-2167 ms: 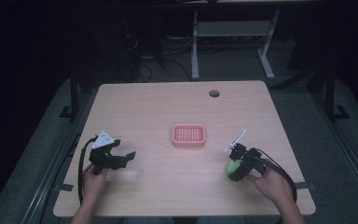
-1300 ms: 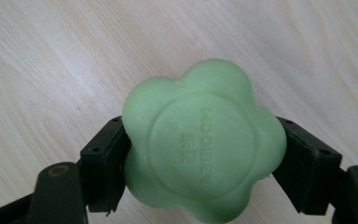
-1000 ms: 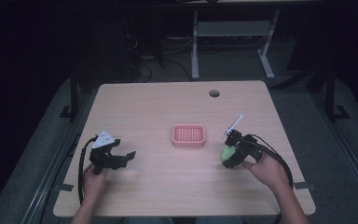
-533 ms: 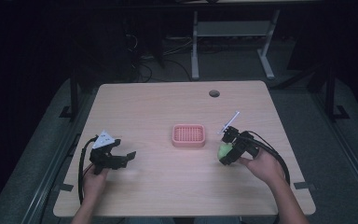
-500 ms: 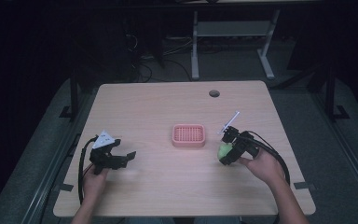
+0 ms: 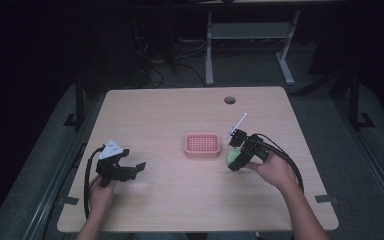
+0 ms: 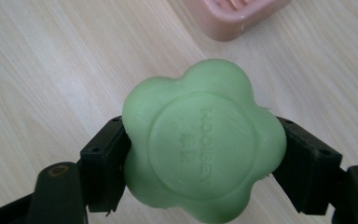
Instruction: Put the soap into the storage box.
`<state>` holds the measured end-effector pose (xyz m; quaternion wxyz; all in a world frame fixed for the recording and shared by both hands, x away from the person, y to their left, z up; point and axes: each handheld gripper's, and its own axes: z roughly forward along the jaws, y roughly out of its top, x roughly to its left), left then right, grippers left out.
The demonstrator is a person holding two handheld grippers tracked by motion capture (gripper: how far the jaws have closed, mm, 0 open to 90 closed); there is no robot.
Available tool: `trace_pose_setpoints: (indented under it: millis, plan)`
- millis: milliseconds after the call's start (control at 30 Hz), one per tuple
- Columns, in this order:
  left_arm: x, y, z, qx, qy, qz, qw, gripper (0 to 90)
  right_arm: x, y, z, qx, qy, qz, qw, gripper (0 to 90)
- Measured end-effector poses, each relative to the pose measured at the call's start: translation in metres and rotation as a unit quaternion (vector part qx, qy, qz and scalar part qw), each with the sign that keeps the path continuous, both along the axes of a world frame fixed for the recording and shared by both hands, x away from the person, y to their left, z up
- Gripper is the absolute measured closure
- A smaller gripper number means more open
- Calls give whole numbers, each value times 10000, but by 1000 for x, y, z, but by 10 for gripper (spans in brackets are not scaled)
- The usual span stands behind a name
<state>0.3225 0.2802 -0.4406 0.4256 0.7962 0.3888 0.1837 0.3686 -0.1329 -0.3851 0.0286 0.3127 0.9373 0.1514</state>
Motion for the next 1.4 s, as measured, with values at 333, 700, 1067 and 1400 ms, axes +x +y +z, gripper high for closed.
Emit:
trace_pose_setpoints:
  millis: [333, 700, 1067, 1400]
  plan:
    - [0, 0, 0, 4, 10, -1, 10000, 144, 8, 6, 6, 29, -6, 33, 10000, 257]
    - [-1, -1, 0, 55, 18, -29, 10000, 144, 15, 20, 10, 34, -24, 173, 9998, 257]
    - [0, -1, 0, 51, -2, -22, 10000, 143, 28, 33, 14, -38, -26, 248, 9997, 257]
    - [0, 0, 1, 44, -11, -16, 10000, 144, 41, 48, 20, -24, -3, 310, 9995, 257]
